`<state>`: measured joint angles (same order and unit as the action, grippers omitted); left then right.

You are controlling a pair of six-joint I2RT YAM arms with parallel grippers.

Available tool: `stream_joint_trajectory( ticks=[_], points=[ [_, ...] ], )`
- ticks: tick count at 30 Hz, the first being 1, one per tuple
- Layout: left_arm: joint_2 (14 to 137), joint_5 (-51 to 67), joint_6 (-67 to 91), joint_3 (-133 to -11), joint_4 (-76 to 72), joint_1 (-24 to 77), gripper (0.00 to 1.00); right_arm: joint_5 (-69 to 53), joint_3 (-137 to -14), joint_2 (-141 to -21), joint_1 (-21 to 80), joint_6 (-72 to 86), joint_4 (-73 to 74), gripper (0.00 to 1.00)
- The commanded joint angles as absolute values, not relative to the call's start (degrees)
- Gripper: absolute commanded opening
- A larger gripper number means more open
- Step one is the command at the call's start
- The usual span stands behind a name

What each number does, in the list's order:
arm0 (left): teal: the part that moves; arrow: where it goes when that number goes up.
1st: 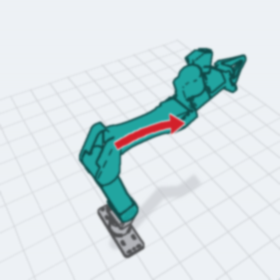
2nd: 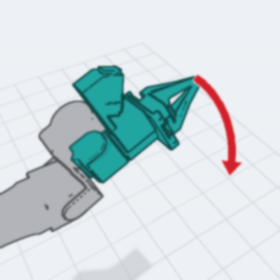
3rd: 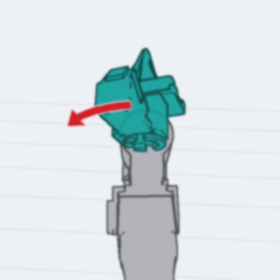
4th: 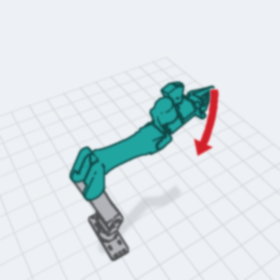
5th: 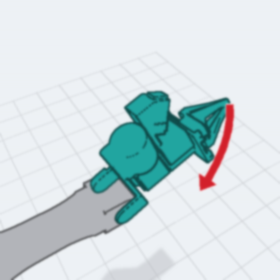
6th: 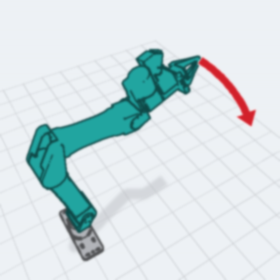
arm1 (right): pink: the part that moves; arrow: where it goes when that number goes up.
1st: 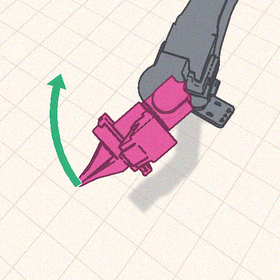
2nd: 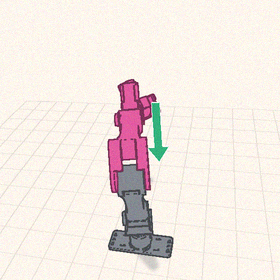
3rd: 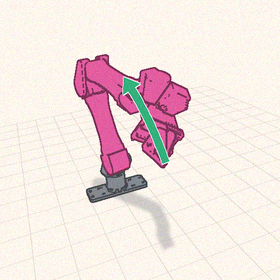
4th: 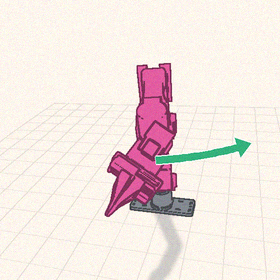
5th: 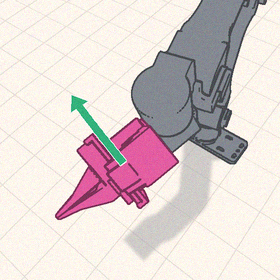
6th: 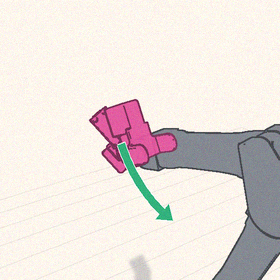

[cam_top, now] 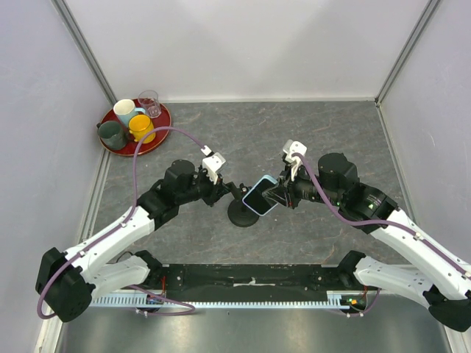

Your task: Place the phone on the phone stand

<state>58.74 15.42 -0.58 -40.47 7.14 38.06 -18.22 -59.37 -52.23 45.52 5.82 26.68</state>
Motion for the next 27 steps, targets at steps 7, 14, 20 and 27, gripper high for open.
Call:
stream_joint_trajectory(
  ticks=[7,14,20,27],
  points=[
    [58.0,18.5,-0.5,-43.2,6.5,38.3,0.02,-29.1,-61.3,-51.4,46.4,-3.8,22.0,0.00],
    [55.0,18.1,-0.8,-42.0,6.4,38.3,0.02,-40.0,-69.5,-57.5,48.3,-20.4,30.9,0.00],
    [53.1,20.9,-3.0,-42.1,7.4,38.3,0.02,-44.7,-71.9,-65.4,52.4,-30.0,26.7,0.00],
    [51.2,22.8,-3.4,-42.0,7.6,38.3,0.02,-52.3,-82.9,-79.6,54.0,-40.4,30.4,0.00]
  ],
)
